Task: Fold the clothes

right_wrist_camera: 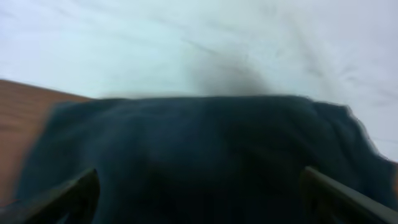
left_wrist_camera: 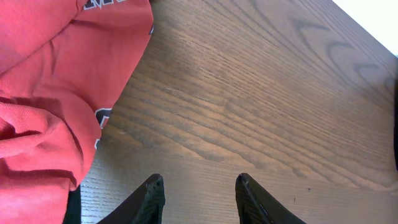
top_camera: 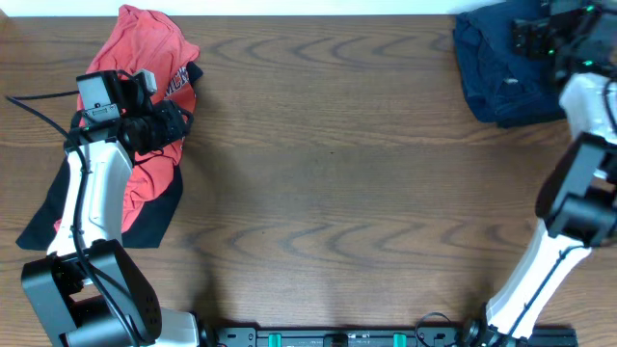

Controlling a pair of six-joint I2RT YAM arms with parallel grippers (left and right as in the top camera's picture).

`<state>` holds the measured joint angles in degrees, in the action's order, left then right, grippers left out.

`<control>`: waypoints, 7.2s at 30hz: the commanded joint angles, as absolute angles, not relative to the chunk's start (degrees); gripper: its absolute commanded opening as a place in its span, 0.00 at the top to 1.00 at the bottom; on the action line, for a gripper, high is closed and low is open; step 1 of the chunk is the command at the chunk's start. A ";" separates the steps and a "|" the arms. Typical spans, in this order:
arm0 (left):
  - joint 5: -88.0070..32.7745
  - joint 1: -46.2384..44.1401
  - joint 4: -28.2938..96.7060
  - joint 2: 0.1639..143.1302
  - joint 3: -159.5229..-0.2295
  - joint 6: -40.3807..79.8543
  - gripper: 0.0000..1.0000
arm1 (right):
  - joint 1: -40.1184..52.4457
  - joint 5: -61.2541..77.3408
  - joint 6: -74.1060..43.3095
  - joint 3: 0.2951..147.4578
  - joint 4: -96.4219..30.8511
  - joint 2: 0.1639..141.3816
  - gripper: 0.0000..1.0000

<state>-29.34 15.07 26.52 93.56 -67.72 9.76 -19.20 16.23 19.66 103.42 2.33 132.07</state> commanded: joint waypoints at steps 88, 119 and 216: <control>-23.29 15.05 26.55 94.32 -67.61 7.11 0.02 | -2.63 21.39 10.33 54.04 -19.46 52.03 0.01; -23.27 15.05 26.55 94.32 -67.61 7.11 0.02 | 6.44 -4.01 -14.28 5.54 -6.22 6.72 0.01; -11.05 7.68 -1.19 30.85 -15.99 -7.68 0.02 | 2.26 -1.06 -5.48 0.32 -4.12 0.27 0.01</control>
<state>-12.64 7.66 -0.45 34.30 -18.74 -8.84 2.70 -1.23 -6.28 0.62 -4.14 0.69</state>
